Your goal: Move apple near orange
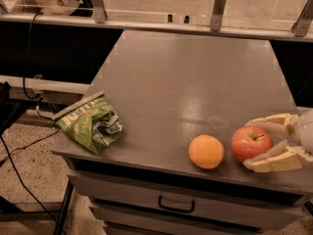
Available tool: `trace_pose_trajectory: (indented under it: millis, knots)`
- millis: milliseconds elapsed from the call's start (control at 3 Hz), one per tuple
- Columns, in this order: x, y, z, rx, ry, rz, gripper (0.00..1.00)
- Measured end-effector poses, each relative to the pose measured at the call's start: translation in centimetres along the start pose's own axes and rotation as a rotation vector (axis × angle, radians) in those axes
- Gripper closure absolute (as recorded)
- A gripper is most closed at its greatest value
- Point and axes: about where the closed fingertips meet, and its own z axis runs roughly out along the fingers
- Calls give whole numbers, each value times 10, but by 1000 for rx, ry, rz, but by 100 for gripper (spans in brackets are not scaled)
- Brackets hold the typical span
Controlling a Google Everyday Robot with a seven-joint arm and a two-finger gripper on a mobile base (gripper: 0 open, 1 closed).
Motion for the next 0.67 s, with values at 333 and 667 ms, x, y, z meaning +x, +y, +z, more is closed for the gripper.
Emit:
trace_pose_trajectory:
  millis: [333, 667]
  knots:
    - [4, 0, 3, 3, 10, -1, 38]
    - [6, 0, 5, -5, 9, 5, 15]
